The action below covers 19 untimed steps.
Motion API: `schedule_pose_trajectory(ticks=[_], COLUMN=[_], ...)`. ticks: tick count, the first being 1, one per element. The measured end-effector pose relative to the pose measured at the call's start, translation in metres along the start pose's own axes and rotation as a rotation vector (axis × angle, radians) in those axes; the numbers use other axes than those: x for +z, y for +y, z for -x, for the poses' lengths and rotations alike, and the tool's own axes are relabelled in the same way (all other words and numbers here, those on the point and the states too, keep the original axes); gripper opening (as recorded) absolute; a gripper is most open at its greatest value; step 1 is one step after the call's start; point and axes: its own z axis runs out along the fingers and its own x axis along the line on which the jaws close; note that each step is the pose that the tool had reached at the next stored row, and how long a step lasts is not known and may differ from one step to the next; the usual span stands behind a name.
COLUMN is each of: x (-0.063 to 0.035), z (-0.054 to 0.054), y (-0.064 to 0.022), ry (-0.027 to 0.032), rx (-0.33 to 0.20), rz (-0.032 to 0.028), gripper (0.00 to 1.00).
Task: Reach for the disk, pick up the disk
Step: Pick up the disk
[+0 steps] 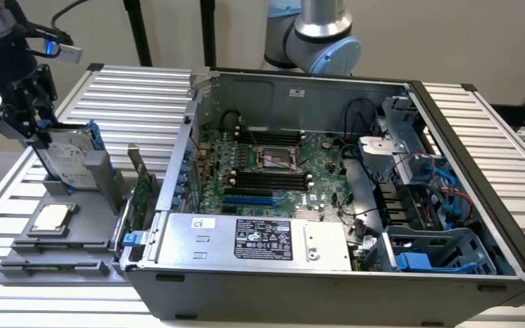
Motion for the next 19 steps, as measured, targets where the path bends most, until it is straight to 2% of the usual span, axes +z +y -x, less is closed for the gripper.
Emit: schedule_pose_trajectory(ticks=[7, 8, 9, 11, 12, 17, 19], x=[0.0006, 0.0006, 0.0006, 0.0007, 0.0007, 0.0007, 0.0007], z=[-0.0003, -0.0003, -0.0004, -0.0004, -0.0003, -0.0008, -0.0012], y=[0.0000, 0.0000, 0.0000, 0.0000, 0.0000, 0.0000, 0.0001], ry=[0.0000, 0.0001, 0.0002, 0.0001, 0.0000, 0.0001, -0.0002], rx=[0.005, 0.006, 0.007, 0.008, 0.009, 0.013, 0.016], rz=[-0.0004, -0.0003, -0.0004, -0.0004, -0.0005, -0.0004, -0.0005], gripper=[0.54, 0.52, 0.45, 0.45, 0.38, 0.38, 0.33])
